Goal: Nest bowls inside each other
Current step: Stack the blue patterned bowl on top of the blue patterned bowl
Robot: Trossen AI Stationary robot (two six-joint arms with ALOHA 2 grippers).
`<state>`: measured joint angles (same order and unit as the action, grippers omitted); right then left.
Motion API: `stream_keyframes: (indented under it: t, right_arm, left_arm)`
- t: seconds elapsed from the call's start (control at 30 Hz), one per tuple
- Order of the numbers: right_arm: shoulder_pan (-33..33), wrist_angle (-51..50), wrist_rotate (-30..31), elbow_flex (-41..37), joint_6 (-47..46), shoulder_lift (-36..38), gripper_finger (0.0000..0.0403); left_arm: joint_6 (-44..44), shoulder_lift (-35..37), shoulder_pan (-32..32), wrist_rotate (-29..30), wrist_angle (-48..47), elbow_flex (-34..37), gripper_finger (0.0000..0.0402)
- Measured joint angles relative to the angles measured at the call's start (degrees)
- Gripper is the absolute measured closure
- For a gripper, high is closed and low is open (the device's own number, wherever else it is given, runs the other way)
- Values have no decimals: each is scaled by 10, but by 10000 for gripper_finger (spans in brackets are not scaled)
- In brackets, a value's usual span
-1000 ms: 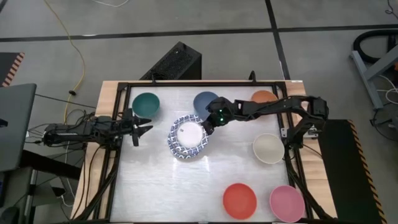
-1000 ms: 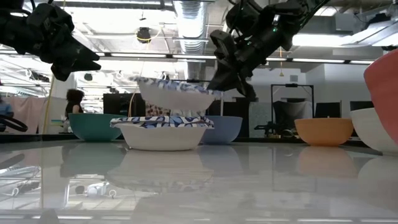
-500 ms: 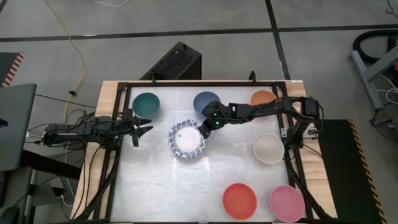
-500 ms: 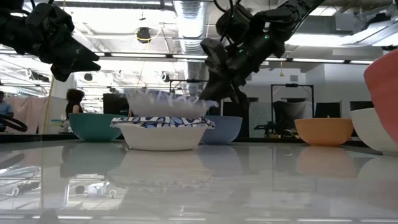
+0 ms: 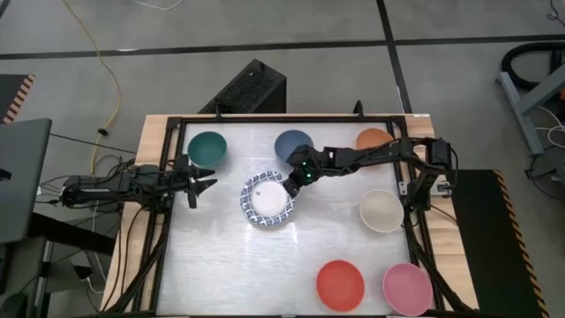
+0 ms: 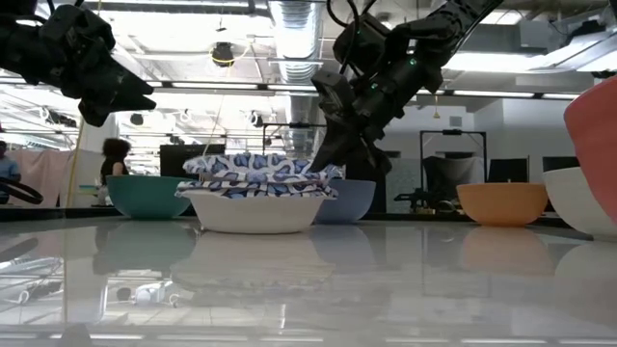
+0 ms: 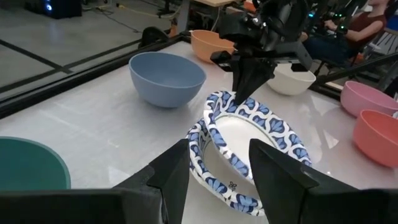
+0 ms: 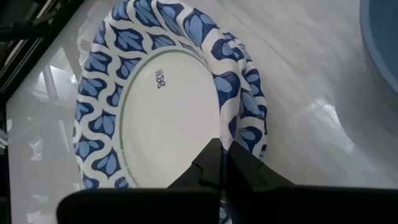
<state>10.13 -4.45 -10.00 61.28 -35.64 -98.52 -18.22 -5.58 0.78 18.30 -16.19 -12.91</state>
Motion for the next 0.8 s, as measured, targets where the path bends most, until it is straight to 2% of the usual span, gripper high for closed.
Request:
stream_keyframes:
  t: [0.6, 0.8]
  right_arm:
    - [-8, 25, -2, 0, 20, 0, 361]
    - [-9, 39, -4, 0, 27, 0, 328]
  left_arm:
    - [-3, 0, 0, 0, -15, 0, 246]
    - [-4, 0, 0, -1, -15, 0, 246]
